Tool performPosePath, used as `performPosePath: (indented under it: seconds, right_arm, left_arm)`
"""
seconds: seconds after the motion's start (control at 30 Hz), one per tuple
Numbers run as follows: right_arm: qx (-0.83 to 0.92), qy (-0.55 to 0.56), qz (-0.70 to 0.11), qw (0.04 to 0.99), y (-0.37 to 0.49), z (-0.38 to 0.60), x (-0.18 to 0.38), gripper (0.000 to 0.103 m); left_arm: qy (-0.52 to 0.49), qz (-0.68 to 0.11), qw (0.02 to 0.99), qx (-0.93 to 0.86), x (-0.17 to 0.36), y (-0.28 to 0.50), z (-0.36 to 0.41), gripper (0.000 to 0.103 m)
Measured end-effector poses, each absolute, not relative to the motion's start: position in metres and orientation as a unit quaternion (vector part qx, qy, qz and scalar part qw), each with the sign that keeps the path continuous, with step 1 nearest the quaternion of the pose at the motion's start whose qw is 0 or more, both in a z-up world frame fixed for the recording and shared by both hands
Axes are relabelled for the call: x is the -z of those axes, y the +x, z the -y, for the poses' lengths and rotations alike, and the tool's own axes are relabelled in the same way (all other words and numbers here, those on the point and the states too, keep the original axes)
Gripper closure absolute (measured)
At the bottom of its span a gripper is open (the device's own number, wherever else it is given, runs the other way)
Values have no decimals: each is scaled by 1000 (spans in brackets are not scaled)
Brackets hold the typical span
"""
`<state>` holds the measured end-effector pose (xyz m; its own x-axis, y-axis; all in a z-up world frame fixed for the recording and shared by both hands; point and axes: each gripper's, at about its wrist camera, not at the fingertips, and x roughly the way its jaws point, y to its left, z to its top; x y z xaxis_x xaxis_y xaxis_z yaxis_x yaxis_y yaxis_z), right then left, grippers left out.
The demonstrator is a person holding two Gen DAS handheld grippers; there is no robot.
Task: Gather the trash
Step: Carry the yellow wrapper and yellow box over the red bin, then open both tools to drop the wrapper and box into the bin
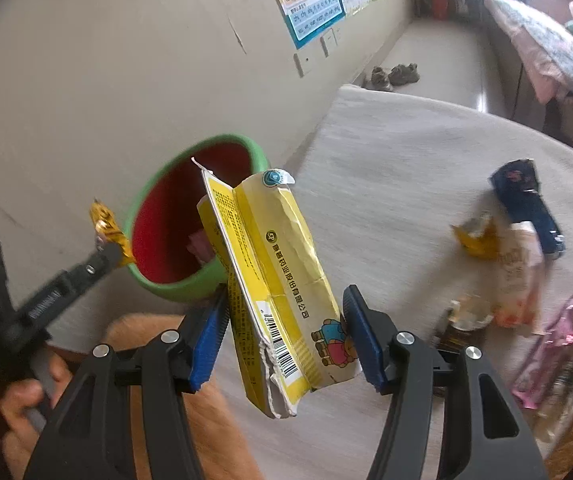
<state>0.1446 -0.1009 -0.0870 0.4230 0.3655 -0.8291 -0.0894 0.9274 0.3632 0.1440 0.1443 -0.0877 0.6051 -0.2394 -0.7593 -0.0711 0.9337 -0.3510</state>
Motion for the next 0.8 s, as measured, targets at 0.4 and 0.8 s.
performPosePath:
  seconds: [0.4,0.8]
  right_arm:
    - [-155,171,-525,819,200,56,75,47]
    - [-164,166,-525,818,215,23,86,42]
  left_arm:
    - [-187,-485,853,39,122,165,-155,70]
    - [-195,-494,847,29,130,171,-158,48]
